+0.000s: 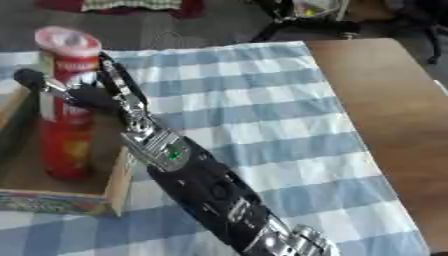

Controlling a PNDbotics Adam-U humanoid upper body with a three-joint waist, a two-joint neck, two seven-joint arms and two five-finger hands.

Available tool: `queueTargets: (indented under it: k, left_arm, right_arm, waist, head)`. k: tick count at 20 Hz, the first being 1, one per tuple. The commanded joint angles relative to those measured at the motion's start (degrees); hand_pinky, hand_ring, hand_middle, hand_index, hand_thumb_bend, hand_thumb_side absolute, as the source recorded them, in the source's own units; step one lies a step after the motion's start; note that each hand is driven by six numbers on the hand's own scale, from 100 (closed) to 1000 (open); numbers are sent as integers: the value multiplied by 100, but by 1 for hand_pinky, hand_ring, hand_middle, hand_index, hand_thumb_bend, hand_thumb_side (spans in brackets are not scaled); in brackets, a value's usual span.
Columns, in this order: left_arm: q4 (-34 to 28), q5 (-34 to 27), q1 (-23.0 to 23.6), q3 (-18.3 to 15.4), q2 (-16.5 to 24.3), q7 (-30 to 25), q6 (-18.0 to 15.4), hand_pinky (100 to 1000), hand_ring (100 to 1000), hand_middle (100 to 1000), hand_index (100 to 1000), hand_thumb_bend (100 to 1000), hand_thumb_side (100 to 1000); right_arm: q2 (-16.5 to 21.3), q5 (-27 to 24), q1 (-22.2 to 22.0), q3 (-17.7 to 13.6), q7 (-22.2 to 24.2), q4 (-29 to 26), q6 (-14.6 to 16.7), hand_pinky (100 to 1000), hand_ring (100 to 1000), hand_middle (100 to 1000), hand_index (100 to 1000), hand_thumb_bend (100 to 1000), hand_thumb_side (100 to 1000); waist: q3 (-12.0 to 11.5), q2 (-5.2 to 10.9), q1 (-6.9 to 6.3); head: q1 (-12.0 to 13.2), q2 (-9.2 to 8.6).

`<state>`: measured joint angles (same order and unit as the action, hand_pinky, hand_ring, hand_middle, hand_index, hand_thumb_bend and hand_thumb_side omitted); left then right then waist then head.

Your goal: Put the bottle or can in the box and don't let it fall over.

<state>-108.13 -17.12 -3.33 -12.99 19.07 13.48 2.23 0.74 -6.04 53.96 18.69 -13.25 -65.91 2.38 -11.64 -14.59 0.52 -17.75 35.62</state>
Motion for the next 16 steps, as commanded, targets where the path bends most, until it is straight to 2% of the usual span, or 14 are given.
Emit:
queueTargets:
  k: [1,2,5,16]
  left_arm:
    - [-108,35,10,-69,90,-4,-9,1000,906,873,795,356,609]
    - [-107,36,16,-71,93,-4,-10,1000,906,873,795,360,610]
    - [-105,39,47,-84,112,2,-13,1000,906,873,795,355,610]
    - [-99,45,100,-87,165,-18,-13,1000,907,873,794,351,612]
  right_arm:
    - [70,117,117,-66,-44,-204,-93,970,1000,948,886,1000,541]
    - [97,107,126,-64,-56,-269,-124,969,1000,947,887,1000,567]
    - [249,32,153,-48,-57,-523,-272,965,1000,948,890,1000,541]
    - [748,-234,327,-130,-117,-1573,-1106,960,1000,943,890,1000,541]
  waist:
    - [15,111,-39]
    - [27,120,-40]
    - [85,158,-42]
    - [246,241,-76]
  head:
    - [30,-34]
    - [37,-30]
    - [77,-8]
    - [137,62]
